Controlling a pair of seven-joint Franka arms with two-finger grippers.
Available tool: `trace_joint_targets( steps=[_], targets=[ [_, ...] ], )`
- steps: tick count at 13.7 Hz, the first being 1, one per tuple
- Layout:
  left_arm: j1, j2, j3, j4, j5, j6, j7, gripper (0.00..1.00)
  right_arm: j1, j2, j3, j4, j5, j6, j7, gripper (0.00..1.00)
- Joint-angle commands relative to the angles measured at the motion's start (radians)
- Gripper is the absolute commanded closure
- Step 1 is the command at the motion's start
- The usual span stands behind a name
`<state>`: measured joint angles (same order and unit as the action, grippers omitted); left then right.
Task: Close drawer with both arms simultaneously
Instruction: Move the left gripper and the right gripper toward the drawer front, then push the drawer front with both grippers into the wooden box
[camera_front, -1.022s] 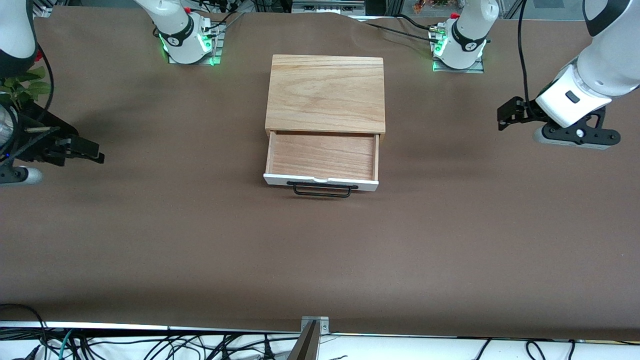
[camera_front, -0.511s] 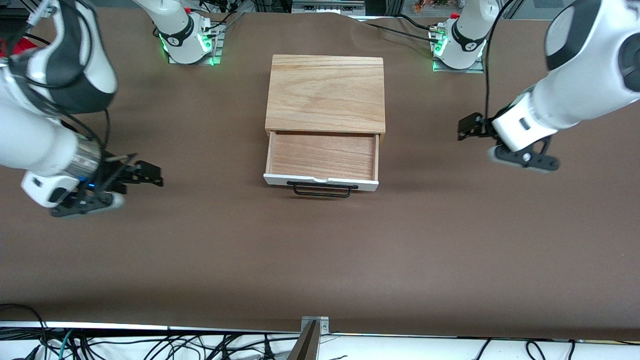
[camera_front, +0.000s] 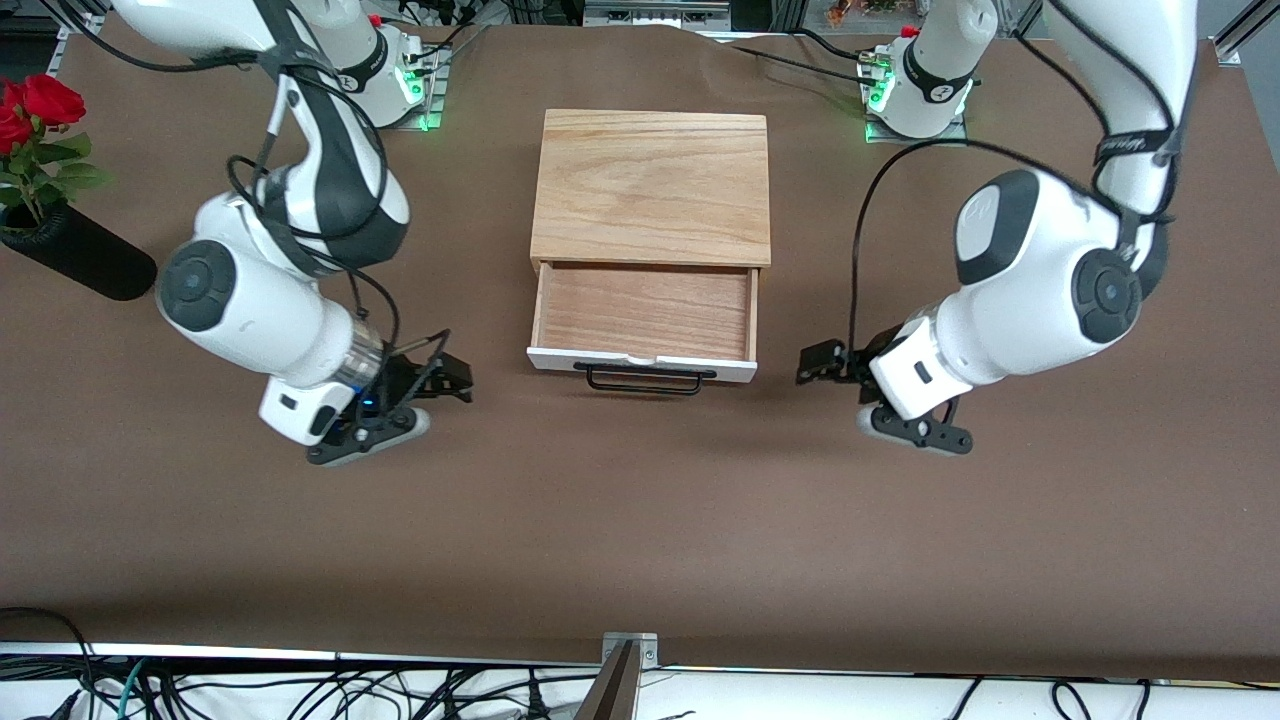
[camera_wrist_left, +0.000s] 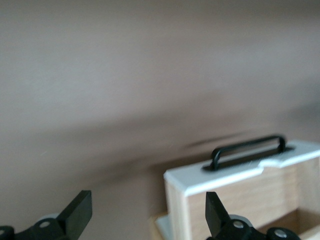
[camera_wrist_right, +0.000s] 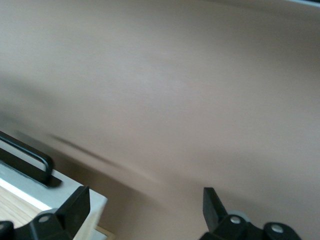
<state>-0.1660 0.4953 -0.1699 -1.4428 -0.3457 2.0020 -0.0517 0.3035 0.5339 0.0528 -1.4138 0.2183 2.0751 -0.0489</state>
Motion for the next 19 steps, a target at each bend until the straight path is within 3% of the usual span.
trace_joint_targets(
  steps=[1,4,7,13,19],
  targets=[
    [-0.05,0.071,0.001,0.045,-0.067,0.093,0.009,0.0,0.037,0.047,-0.005,0.003,0.046,0.081,0.001,0.0],
    [-0.088,0.124,0.0,0.044,-0.108,0.19,0.01,0.0,0.094,0.101,-0.004,0.003,0.047,0.184,0.052,0.0],
    [-0.121,0.155,0.0,0.036,-0.116,0.201,0.01,0.0,0.144,0.135,-0.004,0.004,0.047,0.244,0.152,0.0],
    [-0.155,0.17,-0.006,0.007,-0.118,0.187,0.007,0.0,0.177,0.156,0.001,0.003,0.112,0.218,0.15,0.0],
    [-0.155,0.17,-0.006,-0.011,-0.118,0.149,0.003,0.0,0.174,0.159,0.021,0.003,0.184,0.073,0.15,0.0]
  ],
)
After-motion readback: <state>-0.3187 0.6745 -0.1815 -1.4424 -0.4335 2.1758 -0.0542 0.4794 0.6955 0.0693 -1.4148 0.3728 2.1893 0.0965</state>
